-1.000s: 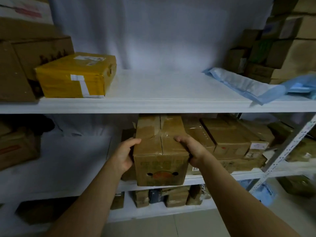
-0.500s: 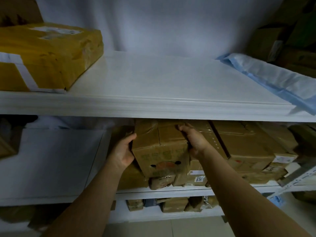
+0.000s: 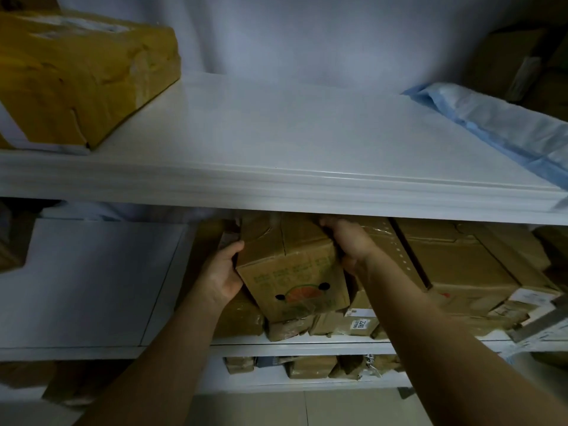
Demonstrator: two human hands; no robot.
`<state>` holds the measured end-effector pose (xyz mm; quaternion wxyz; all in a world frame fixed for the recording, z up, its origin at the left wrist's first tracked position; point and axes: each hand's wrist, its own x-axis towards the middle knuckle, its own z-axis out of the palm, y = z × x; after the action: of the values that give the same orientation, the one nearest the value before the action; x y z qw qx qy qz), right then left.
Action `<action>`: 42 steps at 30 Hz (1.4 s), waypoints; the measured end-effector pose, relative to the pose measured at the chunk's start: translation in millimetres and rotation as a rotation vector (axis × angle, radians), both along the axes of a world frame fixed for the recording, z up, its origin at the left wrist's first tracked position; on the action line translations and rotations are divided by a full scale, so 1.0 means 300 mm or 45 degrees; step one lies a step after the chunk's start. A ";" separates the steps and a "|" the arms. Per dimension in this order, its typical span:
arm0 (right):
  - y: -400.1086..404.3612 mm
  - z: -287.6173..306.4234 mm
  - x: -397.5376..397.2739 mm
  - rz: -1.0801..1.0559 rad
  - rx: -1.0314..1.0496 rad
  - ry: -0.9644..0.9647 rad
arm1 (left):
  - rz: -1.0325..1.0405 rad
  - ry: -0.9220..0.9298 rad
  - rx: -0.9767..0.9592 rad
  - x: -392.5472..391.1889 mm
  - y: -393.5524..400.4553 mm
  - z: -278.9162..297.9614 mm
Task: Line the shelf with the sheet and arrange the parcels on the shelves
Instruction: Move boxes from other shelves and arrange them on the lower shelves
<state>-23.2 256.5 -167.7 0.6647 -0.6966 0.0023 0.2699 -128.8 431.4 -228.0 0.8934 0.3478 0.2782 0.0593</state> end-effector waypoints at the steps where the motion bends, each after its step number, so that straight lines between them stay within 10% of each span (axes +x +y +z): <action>1: -0.004 -0.016 -0.002 0.000 0.022 0.007 | 0.000 0.002 0.010 0.000 0.001 -0.001; 25: -0.005 -0.162 -0.026 -0.197 0.344 0.037 | 0.047 0.125 0.595 0.044 -0.025 0.063; 36: -0.024 -0.205 -0.013 -0.253 0.081 -0.191 | 0.002 0.098 0.563 0.054 -0.080 0.044; 39: -0.020 -0.229 -0.013 -0.265 -0.023 -0.308 | 0.023 0.196 0.907 0.064 -0.033 0.002; 42: -0.016 -0.224 -0.005 -0.218 -0.178 -0.470 | 0.207 0.829 1.548 0.025 0.111 -0.097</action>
<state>-24.7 251.6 -234.9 0.6244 -0.7760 -0.0416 0.0792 -121.2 464.6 -257.0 0.4037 0.7648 0.4746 0.1639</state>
